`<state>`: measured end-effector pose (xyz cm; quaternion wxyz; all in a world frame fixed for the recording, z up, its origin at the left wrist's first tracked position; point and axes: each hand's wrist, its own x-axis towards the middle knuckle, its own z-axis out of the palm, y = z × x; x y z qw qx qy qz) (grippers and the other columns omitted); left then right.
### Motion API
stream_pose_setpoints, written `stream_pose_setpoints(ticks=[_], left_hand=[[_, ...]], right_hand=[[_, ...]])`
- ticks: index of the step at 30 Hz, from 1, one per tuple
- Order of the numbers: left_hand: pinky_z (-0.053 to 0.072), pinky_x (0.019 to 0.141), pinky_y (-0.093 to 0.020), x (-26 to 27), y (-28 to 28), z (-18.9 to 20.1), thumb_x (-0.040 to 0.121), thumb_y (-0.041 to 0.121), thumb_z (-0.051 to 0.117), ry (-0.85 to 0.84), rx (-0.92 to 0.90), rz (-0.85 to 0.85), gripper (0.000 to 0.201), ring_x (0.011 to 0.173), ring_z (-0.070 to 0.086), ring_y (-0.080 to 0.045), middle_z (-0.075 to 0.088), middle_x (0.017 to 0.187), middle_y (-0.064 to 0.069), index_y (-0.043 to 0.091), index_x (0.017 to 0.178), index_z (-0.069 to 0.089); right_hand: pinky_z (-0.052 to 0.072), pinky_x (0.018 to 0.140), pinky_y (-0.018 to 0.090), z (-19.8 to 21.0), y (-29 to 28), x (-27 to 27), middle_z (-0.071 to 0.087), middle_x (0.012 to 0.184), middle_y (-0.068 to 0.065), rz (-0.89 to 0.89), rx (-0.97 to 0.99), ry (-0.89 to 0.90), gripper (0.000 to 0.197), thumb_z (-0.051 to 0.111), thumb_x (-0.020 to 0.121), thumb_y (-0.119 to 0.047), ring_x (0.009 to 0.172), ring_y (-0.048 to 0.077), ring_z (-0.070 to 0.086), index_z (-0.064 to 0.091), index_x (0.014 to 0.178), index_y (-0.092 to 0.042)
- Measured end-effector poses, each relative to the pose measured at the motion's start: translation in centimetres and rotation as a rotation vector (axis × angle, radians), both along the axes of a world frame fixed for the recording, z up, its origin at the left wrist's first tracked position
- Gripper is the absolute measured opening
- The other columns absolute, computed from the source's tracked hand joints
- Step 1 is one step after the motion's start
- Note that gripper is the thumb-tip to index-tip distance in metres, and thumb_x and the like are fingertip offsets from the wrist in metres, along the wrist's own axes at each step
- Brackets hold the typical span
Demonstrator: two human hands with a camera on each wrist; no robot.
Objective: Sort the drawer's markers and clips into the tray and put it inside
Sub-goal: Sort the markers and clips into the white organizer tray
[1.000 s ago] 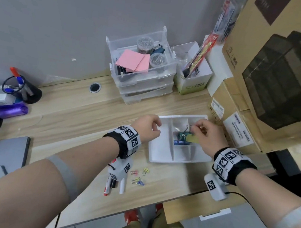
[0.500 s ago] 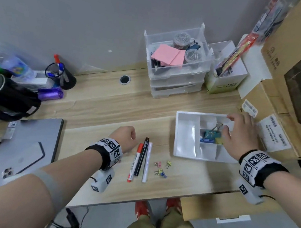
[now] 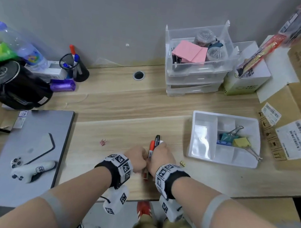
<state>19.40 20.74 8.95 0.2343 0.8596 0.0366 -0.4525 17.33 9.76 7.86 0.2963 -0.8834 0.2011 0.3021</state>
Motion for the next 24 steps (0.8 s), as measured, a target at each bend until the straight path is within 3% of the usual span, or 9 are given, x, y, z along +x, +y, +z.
stream_pose_setpoints(ticks=[3,5,7,10,12,14,18,21,24], left_hand=[[0.059,0.063,-0.036,-0.1,0.5,-0.2,0.076,-0.006,0.043,0.036,-0.110,0.044,0.051,0.076,0.069,-0.030,0.070,0.086,-0.011,0.019,0.116,0.062],[0.053,0.061,-0.030,0.0,0.6,-0.2,0.075,-0.006,0.043,0.037,-0.145,0.063,0.056,0.072,0.062,-0.025,0.065,0.082,-0.006,0.019,0.121,0.061],[0.051,0.061,-0.030,0.5,0.9,-0.1,0.070,-0.004,0.048,0.035,-0.169,0.096,0.053,0.069,0.060,-0.023,0.065,0.081,-0.007,0.014,0.119,0.063],[0.050,0.059,-0.031,1.9,1.1,0.9,0.065,0.005,0.054,0.002,-0.223,0.077,0.043,0.067,0.060,-0.020,0.072,0.084,-0.010,0.020,0.103,0.067],[0.047,0.054,-0.029,3.0,1.3,1.8,0.075,0.007,0.055,-0.077,-0.232,0.136,0.026,0.057,0.056,-0.017,0.068,0.074,-0.007,0.019,0.094,0.068],[0.049,0.059,-0.028,4.0,2.1,2.3,0.082,0.011,0.055,-0.202,-0.168,0.148,0.016,0.062,0.060,-0.017,0.068,0.078,-0.003,0.020,0.088,0.067],[0.049,0.071,-0.030,5.0,6.0,1.6,0.082,0.024,0.057,-0.313,0.146,-0.068,0.001,0.085,0.063,-0.025,0.068,0.089,-0.003,0.024,0.082,0.058],[0.044,0.071,-0.029,4.9,8.8,1.2,0.085,0.022,0.057,-0.303,0.305,-0.135,0.020,0.087,0.057,-0.025,0.063,0.107,-0.009,0.017,0.104,0.053],[0.051,0.072,-0.033,4.1,10.3,0.8,0.079,0.020,0.058,-0.252,0.309,-0.123,0.039,0.089,0.060,-0.024,0.055,0.112,-0.009,0.013,0.115,0.045]], right_hand=[[0.048,0.077,0.036,-0.4,0.7,0.4,0.062,0.118,0.015,0.014,-0.036,0.007,0.059,0.067,0.085,-0.018,0.105,0.031,0.064,0.034,0.132,-0.003],[0.047,0.074,0.035,-0.5,0.8,0.5,0.065,0.111,0.013,0.025,0.005,-0.002,0.051,0.063,0.086,-0.012,0.098,0.031,0.066,0.036,0.129,-0.006],[0.052,0.072,0.035,-0.2,0.4,0.2,0.066,0.100,0.007,-0.050,0.094,-0.023,0.052,0.065,0.085,-0.018,0.085,0.026,0.065,0.037,0.129,-0.010],[0.051,0.053,0.035,1.8,-1.3,0.1,0.061,0.082,0.001,-0.140,0.206,-0.096,0.039,0.064,0.085,-0.031,0.066,0.016,0.061,0.045,0.114,-0.011],[0.055,0.061,0.038,3.6,-3.5,0.5,0.060,0.084,0.003,-0.170,0.219,-0.165,0.028,0.056,0.087,-0.031,0.069,0.019,0.061,0.048,0.104,-0.011],[0.051,0.059,0.034,5.1,-6.9,1.1,0.059,0.084,0.004,-0.204,0.198,-0.197,0.024,0.051,0.089,-0.031,0.069,0.019,0.059,0.047,0.100,-0.010],[0.048,0.058,0.032,6.3,-13.7,1.6,0.060,0.078,0.005,-0.170,0.084,-0.069,0.021,0.050,0.089,-0.030,0.063,0.020,0.057,0.052,0.092,-0.009],[0.046,0.051,0.028,5.8,-16.1,2.2,0.059,0.066,0.004,-0.093,-0.012,0.012,0.024,0.049,0.092,-0.029,0.053,0.019,0.056,0.054,0.087,-0.007],[0.051,0.048,0.029,4.7,-15.9,3.1,0.064,0.065,0.006,-0.033,-0.091,0.021,0.016,0.052,0.091,-0.022,0.049,0.020,0.060,0.054,0.088,-0.006]])
